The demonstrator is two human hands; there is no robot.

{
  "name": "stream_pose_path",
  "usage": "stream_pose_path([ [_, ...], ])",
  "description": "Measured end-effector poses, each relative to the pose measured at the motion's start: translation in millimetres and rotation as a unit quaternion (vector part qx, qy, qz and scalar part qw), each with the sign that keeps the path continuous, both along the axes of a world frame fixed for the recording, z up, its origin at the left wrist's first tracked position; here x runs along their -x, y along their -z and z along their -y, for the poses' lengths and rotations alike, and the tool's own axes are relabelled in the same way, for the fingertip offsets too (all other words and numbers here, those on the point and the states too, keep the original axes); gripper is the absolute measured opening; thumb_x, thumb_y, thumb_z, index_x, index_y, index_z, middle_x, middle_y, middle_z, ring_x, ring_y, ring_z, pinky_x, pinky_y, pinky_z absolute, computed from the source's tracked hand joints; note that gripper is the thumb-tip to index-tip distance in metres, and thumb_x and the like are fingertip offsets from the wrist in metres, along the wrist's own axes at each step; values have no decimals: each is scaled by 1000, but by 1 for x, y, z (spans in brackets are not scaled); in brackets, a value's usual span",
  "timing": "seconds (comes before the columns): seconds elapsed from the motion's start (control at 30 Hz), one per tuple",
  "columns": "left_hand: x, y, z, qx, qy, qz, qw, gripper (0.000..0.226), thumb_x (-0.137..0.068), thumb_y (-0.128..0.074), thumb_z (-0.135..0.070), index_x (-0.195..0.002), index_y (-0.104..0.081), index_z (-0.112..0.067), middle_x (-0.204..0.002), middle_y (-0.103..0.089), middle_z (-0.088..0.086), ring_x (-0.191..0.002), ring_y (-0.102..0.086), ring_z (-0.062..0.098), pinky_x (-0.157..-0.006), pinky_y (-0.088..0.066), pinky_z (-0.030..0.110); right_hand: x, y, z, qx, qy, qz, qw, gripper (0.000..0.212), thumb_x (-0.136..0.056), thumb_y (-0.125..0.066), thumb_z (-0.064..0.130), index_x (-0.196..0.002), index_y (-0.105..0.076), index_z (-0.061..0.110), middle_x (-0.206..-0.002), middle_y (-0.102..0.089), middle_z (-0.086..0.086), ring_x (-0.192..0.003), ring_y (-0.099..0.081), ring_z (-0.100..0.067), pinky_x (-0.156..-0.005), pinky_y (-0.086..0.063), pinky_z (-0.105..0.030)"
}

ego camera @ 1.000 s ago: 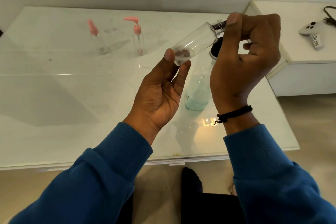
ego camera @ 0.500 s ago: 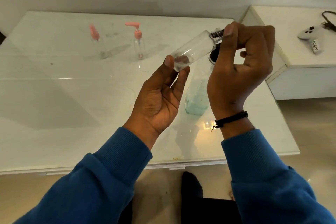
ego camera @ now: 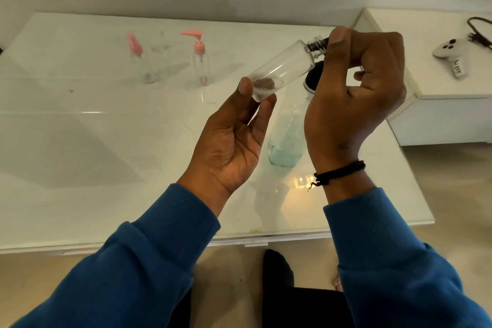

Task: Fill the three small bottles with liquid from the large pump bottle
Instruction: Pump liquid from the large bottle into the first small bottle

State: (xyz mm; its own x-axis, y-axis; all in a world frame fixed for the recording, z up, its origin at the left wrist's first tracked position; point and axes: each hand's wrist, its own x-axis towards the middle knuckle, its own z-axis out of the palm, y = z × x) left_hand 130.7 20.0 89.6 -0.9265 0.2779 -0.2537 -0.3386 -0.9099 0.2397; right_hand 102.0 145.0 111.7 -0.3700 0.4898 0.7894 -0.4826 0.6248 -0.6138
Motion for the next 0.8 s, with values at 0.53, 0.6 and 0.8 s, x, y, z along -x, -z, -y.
stream_pose_path([
  [0.53,-1,0,0,-6,-2,9,1000,56,-62,-79,-14,-115,-67,-1,-110,-72,15,-92,-71,22,-65,-59,24,0,5,-5,-10,-1,5,1000,29,-96,-65,9,-68,-63,3,-69,-58,-9,-68,-48,-19,-63,-36,-29],
  [0.6,0,0,0,-4,-2,5,1000,55,-62,-80,-13,-114,-67,-1,-111,-72,15,-91,-72,22,-65,-59,24,2,2,-5,-12,-5,3,1000,30,-96,-65,8,-67,-61,2,-68,-58,-11,-67,-48,-22,-64,-35,-29],
  [0.8,0,0,-1,5,-2,4,1000,53,-63,-78,-15,-113,-68,-2,-110,-72,14,-90,-71,21,-66,-59,23,1,3,-3,-11,-11,-2,1000,29,-97,-64,8,-68,-61,2,-70,-57,-11,-71,-46,-15,-65,-36,-27],
])
